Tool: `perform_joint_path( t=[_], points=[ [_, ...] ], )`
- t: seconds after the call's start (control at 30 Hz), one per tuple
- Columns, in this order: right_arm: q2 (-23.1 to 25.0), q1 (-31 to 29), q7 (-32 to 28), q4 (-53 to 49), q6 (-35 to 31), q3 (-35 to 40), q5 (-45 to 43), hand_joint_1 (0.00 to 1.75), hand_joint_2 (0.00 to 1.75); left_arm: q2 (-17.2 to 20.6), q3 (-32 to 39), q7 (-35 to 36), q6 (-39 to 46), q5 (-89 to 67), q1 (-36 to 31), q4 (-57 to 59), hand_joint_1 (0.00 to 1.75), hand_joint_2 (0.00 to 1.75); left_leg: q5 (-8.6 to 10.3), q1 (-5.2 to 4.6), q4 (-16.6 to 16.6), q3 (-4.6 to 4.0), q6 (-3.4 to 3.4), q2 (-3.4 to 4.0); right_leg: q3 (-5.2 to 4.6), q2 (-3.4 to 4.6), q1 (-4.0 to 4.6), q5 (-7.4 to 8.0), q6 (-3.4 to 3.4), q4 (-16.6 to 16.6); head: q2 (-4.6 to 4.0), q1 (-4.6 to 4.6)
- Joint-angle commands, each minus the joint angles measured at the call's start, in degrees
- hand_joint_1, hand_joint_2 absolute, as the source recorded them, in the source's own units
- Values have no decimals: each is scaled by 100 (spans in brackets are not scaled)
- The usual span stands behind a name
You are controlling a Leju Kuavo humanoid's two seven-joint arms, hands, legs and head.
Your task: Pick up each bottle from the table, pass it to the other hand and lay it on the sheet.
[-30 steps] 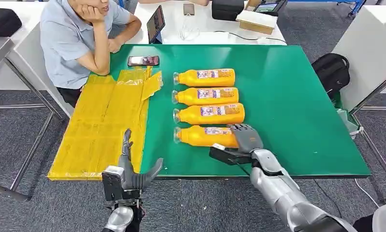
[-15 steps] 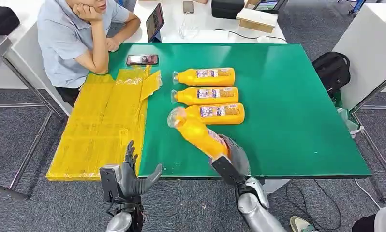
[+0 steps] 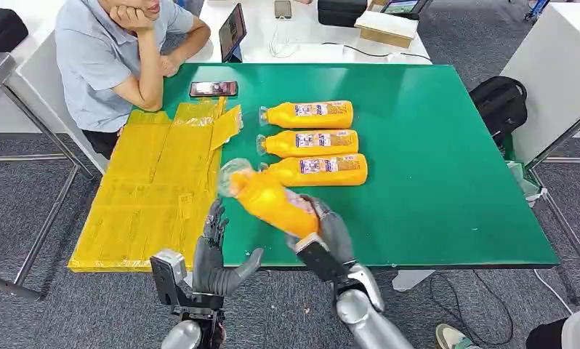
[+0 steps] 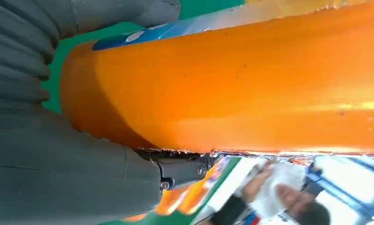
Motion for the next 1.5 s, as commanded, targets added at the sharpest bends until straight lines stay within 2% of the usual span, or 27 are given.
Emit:
perform_joint_path(
  t=[0.03,0.23,0.37,0.47,0.5,0.73,0.83,0.87,0.9,0.93,0.97,1.0,1.03,1.07,1.1,1.5],
  points=[
    [209,-256,-133,798,-458,1231,365,175,175,170,-169,177,192,368,-291,123,0,175,-8,5,-4,23,-8,15,21,7,7,-4,-12,-6,0,0],
    [387,-263,-151,1094,-640,1532,377,175,175,263,-333,340,-182,782,-270,-3,0,175,-12,7,-3,29,-10,18,27,8,8,-7,-15,-6,0,0],
    [438,-481,-91,1412,-597,1624,278,175,175,364,-482,197,-655,977,-252,-253,0,175,-2,-1,-4,6,-5,3,6,-2,0,-2,-8,-4,0,0],
    [489,-596,-75,1691,-596,1658,270,175,175,383,-509,166,-934,1114,-247,-349,0,175,-12,5,-3,29,-13,14,27,1,8,-10,-19,-4,0,0],
    [499,-616,-86,1749,-604,1668,275,175,175,388,-511,171,-992,1135,-249,-357,0,175,-3,2,-4,9,-7,8,6,0,4,-2,-10,-5,0,0],
    [555,-668,-151,2024,-681,1761,347,175,175,349,-455,250,-1151,1261,-292,-251,0,175,-5,4,-4,18,-8,-1,19,-13,5,-8,-12,-7,0,0],
    [568,-663,-202,2042,-728,1809,357,175,175,344,-476,297,-964,1032,-364,-60,0,175,-6,5,-4,19,-9,-2,21,-14,6,-9,-13,-7,0,0],
    [573,-635,-216,1997,-764,1838,372,175,175,309,-458,360,-913,1043,-408,85,24,175,-3,3,-4,13,-8,-1,13,-11,3,-6,-10,-6,0,0],
    [564,-618,-211,1958,-802,1872,394,175,175,295,-461,540,-836,1042,-454,215,161,175,-6,5,-6,23,-11,-6,27,-19,7,-11,-15,-9,0,0],
    [560,-600,-208,1930,-821,1881,392,175,175,285,-464,590,-744,991,-484,296,175,175,-3,3,-7,18,-9,-10,21,-21,4,-9,-12,-10,0,2],
    [553,-577,-211,1877,-779,1920,365,148,175,244,-433,550,-641,974,-530,432,175,175,-8,6,-6,29,-12,-7,33,-21,8,-13,-16,-10,0,0],
    [556,-559,-228,1832,-738,1934,299,148,175,194,-370,604,-614,1095,-540,497,175,175,-3,2,-8,20,-9,-8,22,-19,3,-9,-12,-9,0,0],
    [569,-556,-229,1826,-740,1942,297,122,175,197,-360,608,-614,1104,-557,504,175,175,1,1,-5,8,-6,-7,9,-15,1,-5,-8,-6,0,0],
    [578,-537,-271,1788,-742,1949,218,14,175,153,-296,633,-595,1231,-560,520,175,175,-3,2,-6,19,-9,-9,21,-20,4,-9,-13,-8,0,0],
    [601,-522,-367,1766,-639,1942,53,0,175,118,-222,611,-548,1356,-546,467,175,175,-7,6,-4,26,-11,-6,29,-20,8,-11,-16,-9,0,0],
    [589,-496,-641,1895,-749,2111,-364,0,175,144,64,346,-88,1843,-357,-227,175,175,-5,3,-3,12,-8,0,12,-12,4,-8,-11,-5,0,0]
  ],
)
